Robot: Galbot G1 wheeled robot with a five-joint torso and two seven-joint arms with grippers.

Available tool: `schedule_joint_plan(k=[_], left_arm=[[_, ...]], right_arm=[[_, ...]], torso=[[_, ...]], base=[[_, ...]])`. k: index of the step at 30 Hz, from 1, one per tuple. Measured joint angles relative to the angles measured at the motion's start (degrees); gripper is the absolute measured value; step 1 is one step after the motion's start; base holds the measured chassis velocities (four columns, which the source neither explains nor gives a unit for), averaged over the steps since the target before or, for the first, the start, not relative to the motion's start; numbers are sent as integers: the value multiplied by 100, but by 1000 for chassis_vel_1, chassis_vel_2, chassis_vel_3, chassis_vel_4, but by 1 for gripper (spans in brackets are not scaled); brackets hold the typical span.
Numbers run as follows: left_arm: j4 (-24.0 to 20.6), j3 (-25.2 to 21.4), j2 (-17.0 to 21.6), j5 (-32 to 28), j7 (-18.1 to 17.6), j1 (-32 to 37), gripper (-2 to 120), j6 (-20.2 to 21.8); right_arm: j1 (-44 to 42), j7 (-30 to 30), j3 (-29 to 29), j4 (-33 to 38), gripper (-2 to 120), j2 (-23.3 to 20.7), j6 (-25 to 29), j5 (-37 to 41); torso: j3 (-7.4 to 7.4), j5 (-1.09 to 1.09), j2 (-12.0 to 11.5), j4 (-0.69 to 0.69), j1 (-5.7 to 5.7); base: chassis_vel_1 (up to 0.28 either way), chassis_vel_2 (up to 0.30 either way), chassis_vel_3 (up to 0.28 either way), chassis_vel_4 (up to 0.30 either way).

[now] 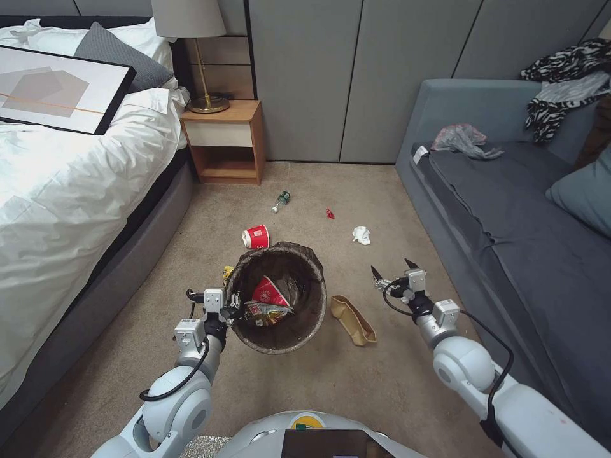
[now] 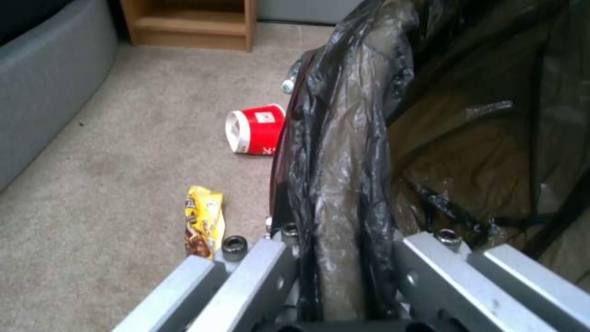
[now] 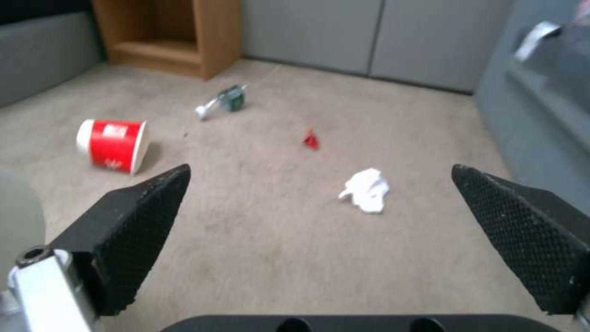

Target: Pick up the trash bin, then pick up the garbage from the floor and place it into the trash bin.

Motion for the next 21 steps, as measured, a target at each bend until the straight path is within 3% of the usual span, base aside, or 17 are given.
schedule_joint_plan(k=[8, 21], left_arm=[[69, -3, -8, -18, -4, -50, 2, 0], [136, -20, -10, -85, -21, -132, 2, 12]], right_arm=[[799, -1053, -644, -1023, 100, -308, 140, 631], [1605, -1454, -1692, -1971, 100, -51, 120, 791]], torso=[[0, -1, 0, 0, 0], [0, -1, 0, 0, 0]], base=[[0, 0, 0, 0], [0, 0, 0, 0]])
